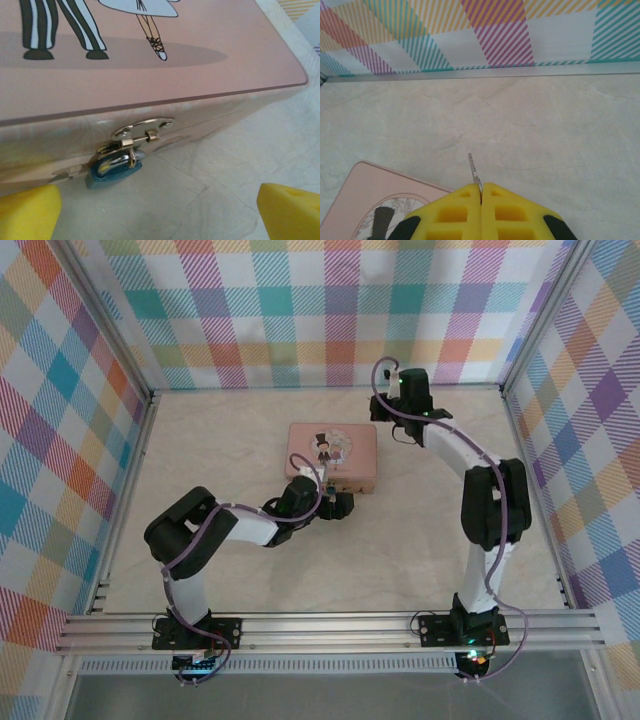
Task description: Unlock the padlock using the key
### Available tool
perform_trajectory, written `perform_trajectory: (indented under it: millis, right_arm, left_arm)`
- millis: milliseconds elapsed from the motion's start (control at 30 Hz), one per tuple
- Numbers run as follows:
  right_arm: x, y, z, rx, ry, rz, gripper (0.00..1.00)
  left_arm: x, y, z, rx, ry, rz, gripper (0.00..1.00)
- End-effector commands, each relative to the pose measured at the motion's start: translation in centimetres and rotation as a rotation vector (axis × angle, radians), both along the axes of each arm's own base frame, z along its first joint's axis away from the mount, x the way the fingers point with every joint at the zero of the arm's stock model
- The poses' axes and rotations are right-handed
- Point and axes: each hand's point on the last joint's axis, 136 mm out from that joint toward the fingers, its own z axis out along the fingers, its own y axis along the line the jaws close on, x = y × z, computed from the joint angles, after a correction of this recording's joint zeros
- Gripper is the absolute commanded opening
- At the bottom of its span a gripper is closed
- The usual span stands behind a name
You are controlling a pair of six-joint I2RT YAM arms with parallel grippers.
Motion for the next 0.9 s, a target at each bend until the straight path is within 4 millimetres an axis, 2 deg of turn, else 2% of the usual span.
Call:
perform_trajectory:
  millis: [0, 233, 467, 667, 867]
  right_arm:
    - [0.9, 0.2, -0.7, -0.030, 0.011, 0.030, 0.00]
    - [1.4, 0.9, -3.3, -0.030, 0.058, 0.062, 0.00]
    - [0.5, 1.6, -5.6, -0.034, 0.098, 0.089, 0.00]
    - [-0.4, 1.8, -6.4, -0.042, 0.113, 0.100, 0.00]
    - [-1.0, 1.6, -6.3, -0.060, 0.108, 0.103, 0.00]
  left_arm:
    - [0.9, -1.4, 1.4, -0.007, -0.120, -0.025, 1.00]
    - [0.9, -3.3, 0.9, -0.001, -0.155, -0.111, 1.00]
    - [0.2, -4.7, 1.7, -0.024, -0.207, -0.208, 0.94]
    - [0.2, -5.5, 2.3, -0.052, -0.226, -0.243, 0.89]
    - [0.5, -5.7, 2.6, -0.095, -0.204, -0.246, 0.76]
